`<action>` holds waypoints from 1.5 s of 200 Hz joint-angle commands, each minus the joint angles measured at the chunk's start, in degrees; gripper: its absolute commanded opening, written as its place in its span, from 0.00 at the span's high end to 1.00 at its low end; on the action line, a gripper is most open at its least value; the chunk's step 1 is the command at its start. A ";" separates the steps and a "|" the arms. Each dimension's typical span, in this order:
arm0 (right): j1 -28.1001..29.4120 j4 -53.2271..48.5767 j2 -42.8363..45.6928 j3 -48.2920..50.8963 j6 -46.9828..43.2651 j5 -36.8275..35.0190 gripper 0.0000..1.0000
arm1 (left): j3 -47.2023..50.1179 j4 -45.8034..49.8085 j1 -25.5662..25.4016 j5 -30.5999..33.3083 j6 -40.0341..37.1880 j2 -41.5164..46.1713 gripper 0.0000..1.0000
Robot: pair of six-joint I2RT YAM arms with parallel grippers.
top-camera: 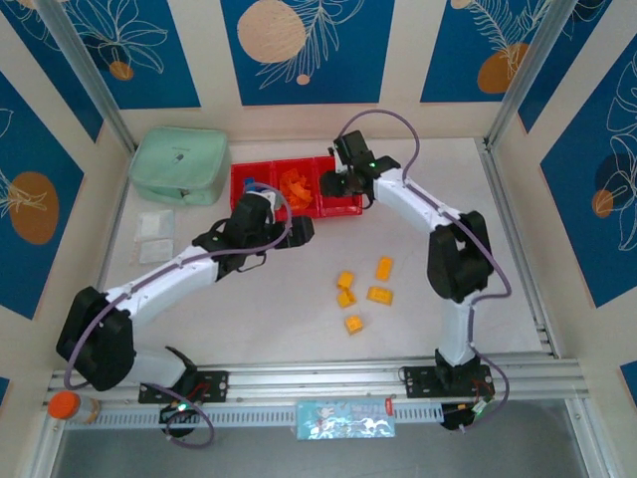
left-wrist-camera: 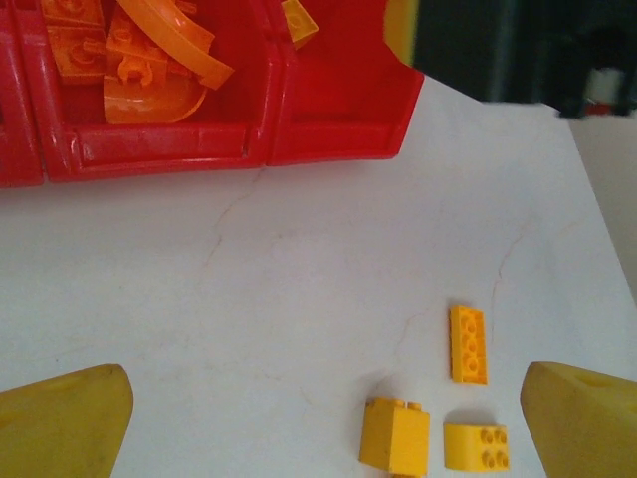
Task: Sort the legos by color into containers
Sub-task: Pick up the lego from the center of the table.
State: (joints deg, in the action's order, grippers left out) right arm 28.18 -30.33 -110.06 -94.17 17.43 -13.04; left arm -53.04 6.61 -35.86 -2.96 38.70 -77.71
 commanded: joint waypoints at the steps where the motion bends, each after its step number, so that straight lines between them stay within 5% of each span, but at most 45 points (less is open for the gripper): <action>1: 0.03 1.91 7.06 8.22 2.72 2.28 0.51 | 2.68 0.86 -0.59 -1.87 0.10 2.11 0.01; 80: -1.47 1.14 22.42 33.85 11.53 -2.72 0.38 | 8.25 -5.16 -6.14 0.57 4.99 0.74 0.01; 182: -4.54 -0.79 19.16 41.30 16.99 -6.93 0.26 | 5.31 -8.38 -10.59 0.24 6.52 -5.64 0.01; 300: -3.37 -0.05 14.36 41.02 16.95 -7.67 0.51 | 5.10 -8.04 -10.81 1.12 6.18 -6.51 0.01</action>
State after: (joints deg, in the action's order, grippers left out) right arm 24.03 -29.56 -94.72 -52.86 34.15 -19.40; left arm -46.57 -1.06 -46.06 -2.92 44.75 -84.18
